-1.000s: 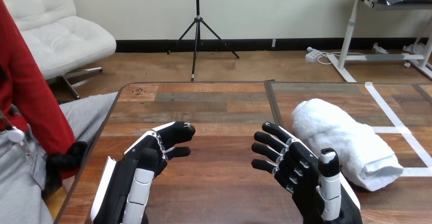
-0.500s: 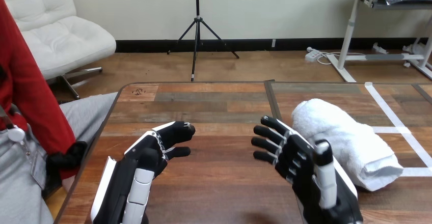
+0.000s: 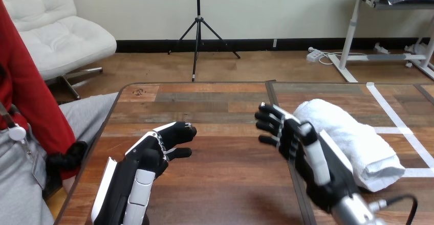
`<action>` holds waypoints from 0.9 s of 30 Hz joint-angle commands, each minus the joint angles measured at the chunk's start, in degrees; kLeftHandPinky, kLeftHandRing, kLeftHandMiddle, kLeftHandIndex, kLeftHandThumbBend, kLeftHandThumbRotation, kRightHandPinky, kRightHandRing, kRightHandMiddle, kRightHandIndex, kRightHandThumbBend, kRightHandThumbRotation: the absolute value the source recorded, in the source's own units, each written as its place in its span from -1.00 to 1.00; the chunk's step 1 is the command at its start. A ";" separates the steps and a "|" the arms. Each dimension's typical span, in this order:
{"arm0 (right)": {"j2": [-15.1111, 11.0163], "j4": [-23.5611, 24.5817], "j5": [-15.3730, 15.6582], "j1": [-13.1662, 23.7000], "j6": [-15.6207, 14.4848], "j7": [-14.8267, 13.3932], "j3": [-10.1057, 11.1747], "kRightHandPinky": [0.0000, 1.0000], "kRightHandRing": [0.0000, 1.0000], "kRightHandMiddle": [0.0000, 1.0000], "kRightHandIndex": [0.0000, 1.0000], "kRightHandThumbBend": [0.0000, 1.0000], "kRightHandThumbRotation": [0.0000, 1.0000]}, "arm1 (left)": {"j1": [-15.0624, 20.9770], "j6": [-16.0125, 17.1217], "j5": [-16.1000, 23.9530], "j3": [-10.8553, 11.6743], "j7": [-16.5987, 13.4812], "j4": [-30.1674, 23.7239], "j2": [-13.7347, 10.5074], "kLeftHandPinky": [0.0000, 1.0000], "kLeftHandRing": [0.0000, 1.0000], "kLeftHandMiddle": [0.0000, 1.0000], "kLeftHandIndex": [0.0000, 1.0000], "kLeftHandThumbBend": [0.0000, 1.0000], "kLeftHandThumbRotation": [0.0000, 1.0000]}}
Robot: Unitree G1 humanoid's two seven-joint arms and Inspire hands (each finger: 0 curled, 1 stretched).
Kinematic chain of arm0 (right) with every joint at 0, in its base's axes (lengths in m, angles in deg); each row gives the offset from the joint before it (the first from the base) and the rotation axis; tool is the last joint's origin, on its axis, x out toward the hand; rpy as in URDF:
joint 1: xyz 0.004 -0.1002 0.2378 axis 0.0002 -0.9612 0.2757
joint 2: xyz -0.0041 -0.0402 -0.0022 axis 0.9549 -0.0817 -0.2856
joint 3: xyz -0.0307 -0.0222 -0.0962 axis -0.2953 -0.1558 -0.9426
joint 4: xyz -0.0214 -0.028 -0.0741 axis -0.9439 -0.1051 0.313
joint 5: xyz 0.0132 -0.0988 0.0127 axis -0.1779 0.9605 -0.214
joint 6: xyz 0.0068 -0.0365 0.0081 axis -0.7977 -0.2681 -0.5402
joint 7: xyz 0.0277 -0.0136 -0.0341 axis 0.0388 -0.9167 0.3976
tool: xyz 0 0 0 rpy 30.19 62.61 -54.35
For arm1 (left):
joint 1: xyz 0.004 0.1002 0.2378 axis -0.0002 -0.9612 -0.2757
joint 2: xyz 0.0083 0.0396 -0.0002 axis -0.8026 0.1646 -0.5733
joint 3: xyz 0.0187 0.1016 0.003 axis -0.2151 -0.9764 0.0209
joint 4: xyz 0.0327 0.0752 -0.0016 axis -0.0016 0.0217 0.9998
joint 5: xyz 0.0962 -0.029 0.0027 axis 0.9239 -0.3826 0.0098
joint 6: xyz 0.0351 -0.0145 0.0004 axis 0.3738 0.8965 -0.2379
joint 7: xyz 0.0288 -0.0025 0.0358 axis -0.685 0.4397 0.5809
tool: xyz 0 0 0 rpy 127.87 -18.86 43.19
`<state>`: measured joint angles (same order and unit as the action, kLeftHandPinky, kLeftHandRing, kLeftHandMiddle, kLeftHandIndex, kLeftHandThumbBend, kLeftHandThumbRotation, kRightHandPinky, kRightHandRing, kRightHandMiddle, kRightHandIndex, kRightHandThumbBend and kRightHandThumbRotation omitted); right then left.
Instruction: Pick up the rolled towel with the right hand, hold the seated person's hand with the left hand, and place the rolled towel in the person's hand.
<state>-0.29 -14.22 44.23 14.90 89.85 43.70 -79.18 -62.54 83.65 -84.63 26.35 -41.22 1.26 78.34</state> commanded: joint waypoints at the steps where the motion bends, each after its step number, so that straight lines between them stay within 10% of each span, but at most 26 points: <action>1: -2.33 -7.03 3.58 14.27 3.60 -3.41 2.13 0.76 0.81 0.81 0.82 1.00 1.00 | 4.25 0.48 -0.07 0.32 -0.06 -1.22 1.83 0.42 0.57 0.50 0.40 0.44 1.00; 27: -9.84 -34.48 8.66 33.94 13.90 -9.46 4.02 0.72 0.81 0.84 0.85 0.98 0.99 | 4.35 0.65 -0.36 1.40 -0.21 -1.30 1.28 0.39 0.55 0.48 0.38 0.45 1.00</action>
<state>-6.94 -39.78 52.14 36.00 97.41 36.90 -78.08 -62.54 83.64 -84.61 26.52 -41.31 1.26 78.25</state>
